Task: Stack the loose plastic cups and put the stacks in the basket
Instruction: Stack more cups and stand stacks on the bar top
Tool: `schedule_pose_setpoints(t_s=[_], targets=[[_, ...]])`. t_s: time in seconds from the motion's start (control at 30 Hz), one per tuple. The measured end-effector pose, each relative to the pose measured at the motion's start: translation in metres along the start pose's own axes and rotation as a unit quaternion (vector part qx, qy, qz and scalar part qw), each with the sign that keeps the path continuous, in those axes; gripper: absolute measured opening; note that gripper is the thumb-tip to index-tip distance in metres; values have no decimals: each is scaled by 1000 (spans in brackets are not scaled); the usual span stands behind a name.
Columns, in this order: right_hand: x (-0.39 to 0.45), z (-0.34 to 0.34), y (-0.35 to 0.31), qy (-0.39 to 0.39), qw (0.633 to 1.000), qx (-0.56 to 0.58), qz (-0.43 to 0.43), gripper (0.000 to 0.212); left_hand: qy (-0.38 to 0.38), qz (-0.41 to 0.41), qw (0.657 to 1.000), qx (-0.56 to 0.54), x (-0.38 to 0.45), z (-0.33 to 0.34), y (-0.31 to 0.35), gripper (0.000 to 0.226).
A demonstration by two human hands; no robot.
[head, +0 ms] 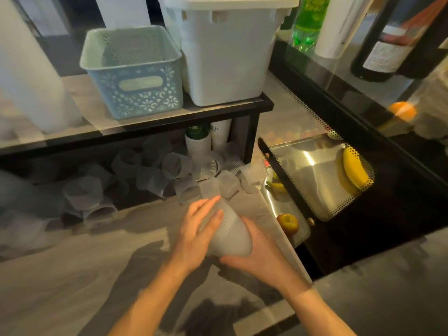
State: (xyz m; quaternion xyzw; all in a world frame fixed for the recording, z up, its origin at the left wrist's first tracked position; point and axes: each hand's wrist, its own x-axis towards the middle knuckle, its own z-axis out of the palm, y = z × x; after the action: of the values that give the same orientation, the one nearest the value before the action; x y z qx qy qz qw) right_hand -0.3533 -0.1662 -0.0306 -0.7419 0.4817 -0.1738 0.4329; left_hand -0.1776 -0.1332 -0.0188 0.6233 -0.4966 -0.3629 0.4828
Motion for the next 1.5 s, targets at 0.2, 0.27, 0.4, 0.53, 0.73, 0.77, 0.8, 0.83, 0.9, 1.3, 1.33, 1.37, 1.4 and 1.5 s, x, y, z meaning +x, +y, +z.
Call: schedule_pose_setpoints(t_s=[0.2, 0.27, 0.4, 0.53, 0.73, 0.77, 0.8, 0.83, 0.9, 1.3, 1.33, 1.37, 1.4, 1.5], targets=[[-5, -2, 23, 3, 1000, 14, 7, 85, -49, -34, 998, -35, 1, 15, -2, 60], [-7, -5, 27, 11, 1000, 25, 15, 85, -52, -41, 997, -39, 5, 20, -1, 70], [-9, -16, 33, 32, 999, 28, 34, 91, -14, -72, 997, -34, 27, 24, 3, 58], [-10, -26, 50, 71, 996, 20, 58, 88, 1, -48, 996, 72, 68, 31, 4, 45], [-7, -33, 68, 86, 991, 42, 96, 93, -69, -166, 978, 108, 147, 68, 20, 65], [-7, -33, 71, 87, 990, 44, 104, 94, -73, -158, 975, 135, 157, 75, 19, 68], [-7, -33, 73, 89, 988, 46, 115, 95, -75, -146, 972, 166, 164, 82, 19, 70], [-7, -33, 76, 91, 987, 47, 126, 96, -73, -138, 968, 196, 171, 88, 18, 70], [-8, -32, 80, 87, 985, 52, 140, 98, -62, -132, 958, 248, 178, 99, 17, 73], [-15, -28, 91, 58, 982, 87, 158, 98, -64, -127, 925, 354, 200, 117, 22, 51], [-15, -27, 90, 56, 982, 87, 156, 98, -69, -127, 928, 343, 201, 114, 23, 47], [-15, -26, 90, 54, 983, 89, 154, 99, -76, -129, 934, 326, 202, 110, 21, 46], [-15, -25, 89, 52, 983, 92, 153, 100, -85, -133, 942, 295, 202, 103, 20, 48], [-13, -26, 85, 47, 981, 102, 158, 101, -90, -163, 971, 152, 198, 81, 14, 65]])
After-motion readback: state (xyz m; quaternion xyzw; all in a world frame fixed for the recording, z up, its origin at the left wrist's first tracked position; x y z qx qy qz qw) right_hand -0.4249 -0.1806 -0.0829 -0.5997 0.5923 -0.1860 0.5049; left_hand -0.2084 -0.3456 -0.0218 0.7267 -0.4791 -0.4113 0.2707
